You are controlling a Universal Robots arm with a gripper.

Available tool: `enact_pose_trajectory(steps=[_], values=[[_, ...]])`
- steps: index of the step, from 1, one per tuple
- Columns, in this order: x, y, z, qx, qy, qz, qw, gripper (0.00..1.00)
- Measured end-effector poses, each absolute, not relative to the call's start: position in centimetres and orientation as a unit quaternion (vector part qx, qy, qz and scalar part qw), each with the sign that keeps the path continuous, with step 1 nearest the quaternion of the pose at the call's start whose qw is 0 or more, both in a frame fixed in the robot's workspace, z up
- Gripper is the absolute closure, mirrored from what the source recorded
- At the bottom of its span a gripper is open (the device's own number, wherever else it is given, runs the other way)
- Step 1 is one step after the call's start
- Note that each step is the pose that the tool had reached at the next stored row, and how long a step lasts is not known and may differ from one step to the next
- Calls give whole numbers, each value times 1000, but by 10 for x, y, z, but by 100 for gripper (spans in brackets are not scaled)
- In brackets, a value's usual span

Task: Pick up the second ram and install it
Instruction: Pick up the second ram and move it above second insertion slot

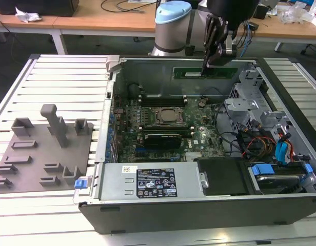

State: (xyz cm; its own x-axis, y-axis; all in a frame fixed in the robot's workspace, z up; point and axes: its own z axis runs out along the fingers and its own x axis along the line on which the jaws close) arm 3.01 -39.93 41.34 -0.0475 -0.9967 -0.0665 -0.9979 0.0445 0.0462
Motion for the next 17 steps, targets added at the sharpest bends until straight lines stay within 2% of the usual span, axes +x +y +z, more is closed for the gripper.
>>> enact_pose_trajectory(steps=[7, 17], values=[[30, -399, 383, -690, 723, 40, 8, 86], [30, -399, 363, -690, 723, 40, 8, 86]])
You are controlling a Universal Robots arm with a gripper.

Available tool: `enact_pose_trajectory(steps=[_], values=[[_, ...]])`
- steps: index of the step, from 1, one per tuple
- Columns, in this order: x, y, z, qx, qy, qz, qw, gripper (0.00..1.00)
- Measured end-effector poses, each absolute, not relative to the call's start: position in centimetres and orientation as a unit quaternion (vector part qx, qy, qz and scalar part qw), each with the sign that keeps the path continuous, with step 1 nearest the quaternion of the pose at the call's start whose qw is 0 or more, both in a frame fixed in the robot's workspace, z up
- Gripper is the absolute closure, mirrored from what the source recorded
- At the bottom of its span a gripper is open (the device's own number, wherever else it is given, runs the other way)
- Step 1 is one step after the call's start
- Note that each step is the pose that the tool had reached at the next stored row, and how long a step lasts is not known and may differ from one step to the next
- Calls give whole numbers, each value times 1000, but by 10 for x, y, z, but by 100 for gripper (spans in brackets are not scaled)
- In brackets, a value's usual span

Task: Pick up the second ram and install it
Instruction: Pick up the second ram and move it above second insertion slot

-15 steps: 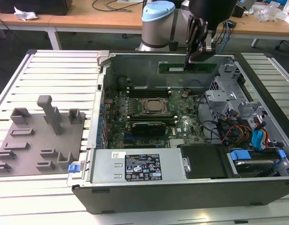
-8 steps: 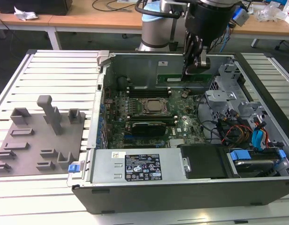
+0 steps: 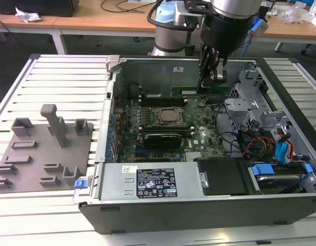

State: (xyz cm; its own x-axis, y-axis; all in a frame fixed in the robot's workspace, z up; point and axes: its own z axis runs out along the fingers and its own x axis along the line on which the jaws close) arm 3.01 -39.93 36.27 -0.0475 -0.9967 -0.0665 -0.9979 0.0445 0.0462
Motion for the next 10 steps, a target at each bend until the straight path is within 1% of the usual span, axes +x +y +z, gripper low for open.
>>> enact_pose_trajectory(steps=[5, 8, 10], values=[[30, -399, 353, -690, 723, 40, 8, 86], [30, -399, 340, -690, 723, 40, 8, 86], [30, -399, 339, -690, 723, 40, 8, 86]])
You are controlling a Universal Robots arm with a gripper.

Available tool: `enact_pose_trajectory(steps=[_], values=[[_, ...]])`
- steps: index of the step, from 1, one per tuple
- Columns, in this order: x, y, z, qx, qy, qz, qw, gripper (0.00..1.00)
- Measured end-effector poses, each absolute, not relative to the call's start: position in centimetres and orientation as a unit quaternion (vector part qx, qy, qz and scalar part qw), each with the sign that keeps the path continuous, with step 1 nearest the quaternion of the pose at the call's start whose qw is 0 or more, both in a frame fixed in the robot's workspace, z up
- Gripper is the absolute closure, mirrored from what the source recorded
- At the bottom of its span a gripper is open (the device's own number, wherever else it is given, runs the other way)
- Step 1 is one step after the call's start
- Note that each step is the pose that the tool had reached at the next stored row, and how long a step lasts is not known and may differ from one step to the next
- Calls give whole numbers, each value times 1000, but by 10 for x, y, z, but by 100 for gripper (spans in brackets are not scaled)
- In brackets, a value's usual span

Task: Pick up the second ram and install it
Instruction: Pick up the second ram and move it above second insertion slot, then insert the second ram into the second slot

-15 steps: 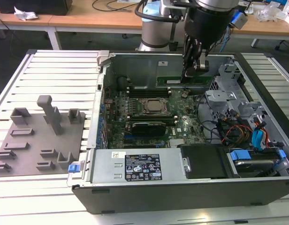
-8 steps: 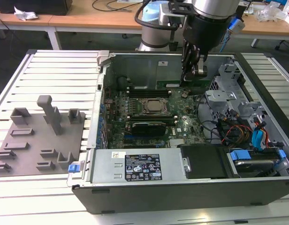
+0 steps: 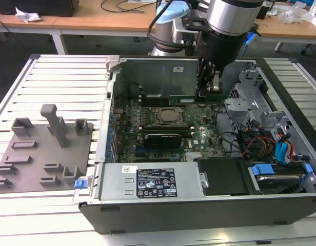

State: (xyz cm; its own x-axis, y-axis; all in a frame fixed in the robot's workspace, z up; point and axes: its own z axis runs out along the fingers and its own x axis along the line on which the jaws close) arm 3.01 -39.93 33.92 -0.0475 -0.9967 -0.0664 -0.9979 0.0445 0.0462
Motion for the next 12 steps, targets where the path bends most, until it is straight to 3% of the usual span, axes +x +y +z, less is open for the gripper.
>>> enact_pose_trajectory(steps=[12], values=[[30, -399, 339, -690, 723, 40, 8, 86]])
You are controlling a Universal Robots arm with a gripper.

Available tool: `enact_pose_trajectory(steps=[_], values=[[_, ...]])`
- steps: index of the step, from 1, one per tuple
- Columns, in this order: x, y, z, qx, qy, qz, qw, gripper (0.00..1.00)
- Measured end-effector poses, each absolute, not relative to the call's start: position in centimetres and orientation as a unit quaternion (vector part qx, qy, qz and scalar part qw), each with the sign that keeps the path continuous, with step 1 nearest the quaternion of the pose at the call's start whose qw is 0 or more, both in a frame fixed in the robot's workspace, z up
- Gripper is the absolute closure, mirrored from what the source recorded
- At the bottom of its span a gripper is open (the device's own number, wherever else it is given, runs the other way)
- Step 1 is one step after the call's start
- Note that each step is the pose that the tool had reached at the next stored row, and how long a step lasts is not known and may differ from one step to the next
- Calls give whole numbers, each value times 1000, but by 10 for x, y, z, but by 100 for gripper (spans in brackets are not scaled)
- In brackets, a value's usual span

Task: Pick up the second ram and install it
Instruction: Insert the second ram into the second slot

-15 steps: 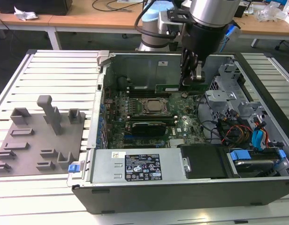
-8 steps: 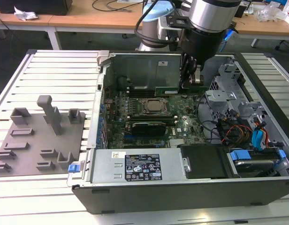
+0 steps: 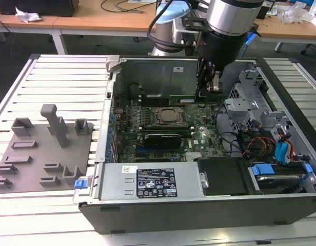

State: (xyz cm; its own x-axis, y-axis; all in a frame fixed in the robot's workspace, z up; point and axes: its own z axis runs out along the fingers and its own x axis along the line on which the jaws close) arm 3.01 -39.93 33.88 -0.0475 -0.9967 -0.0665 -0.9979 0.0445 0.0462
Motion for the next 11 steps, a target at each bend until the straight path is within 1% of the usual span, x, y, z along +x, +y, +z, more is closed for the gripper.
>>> enact_pose_trajectory(steps=[11], values=[[9, -402, 337, -690, 723, 40, 8, 86]])
